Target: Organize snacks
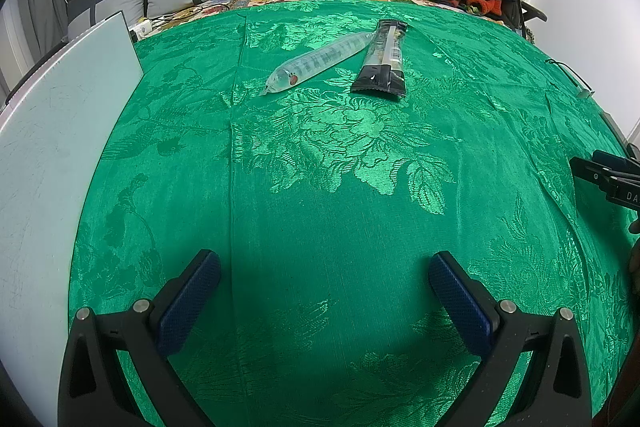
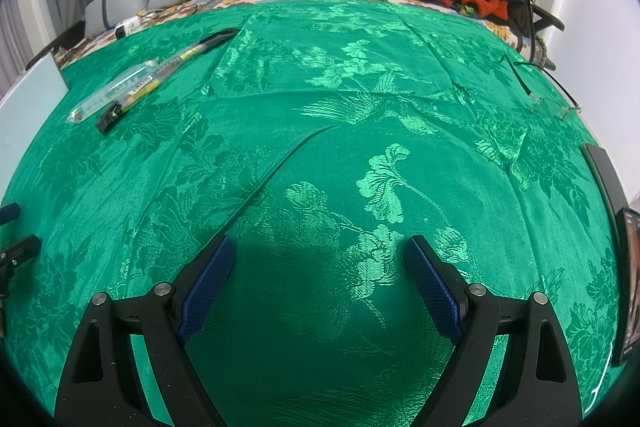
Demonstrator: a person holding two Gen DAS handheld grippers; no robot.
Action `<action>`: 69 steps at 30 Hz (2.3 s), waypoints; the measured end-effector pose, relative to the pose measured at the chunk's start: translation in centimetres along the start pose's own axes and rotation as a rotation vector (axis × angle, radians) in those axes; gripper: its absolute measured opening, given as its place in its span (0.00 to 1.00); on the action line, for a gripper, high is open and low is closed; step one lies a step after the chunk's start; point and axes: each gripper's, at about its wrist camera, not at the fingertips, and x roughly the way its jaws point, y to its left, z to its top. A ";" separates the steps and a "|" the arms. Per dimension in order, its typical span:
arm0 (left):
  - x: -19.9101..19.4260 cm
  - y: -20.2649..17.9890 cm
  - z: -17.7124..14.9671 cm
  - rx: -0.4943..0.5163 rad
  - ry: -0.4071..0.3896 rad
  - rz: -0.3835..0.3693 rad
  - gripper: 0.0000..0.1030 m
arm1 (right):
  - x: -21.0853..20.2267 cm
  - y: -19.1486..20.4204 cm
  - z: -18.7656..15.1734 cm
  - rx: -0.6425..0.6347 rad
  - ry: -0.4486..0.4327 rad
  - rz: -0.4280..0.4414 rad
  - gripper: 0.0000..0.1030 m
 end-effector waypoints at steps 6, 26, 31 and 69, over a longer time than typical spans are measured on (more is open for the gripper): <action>0.0 0.0 0.0 0.000 -0.001 0.000 1.00 | 0.0 0.0 0.0 0.001 -0.002 0.004 0.87; -0.7 1.2 2.1 -0.048 0.025 -0.141 1.00 | 0.0 0.0 -0.1 0.001 -0.002 0.006 0.88; -0.5 1.6 9.8 0.009 -0.044 -0.093 0.99 | 0.0 0.0 -0.1 0.001 -0.002 0.007 0.88; -0.4 3.0 1.5 -0.065 0.089 0.011 0.24 | 0.1 0.2 -0.1 0.003 -0.004 0.013 0.88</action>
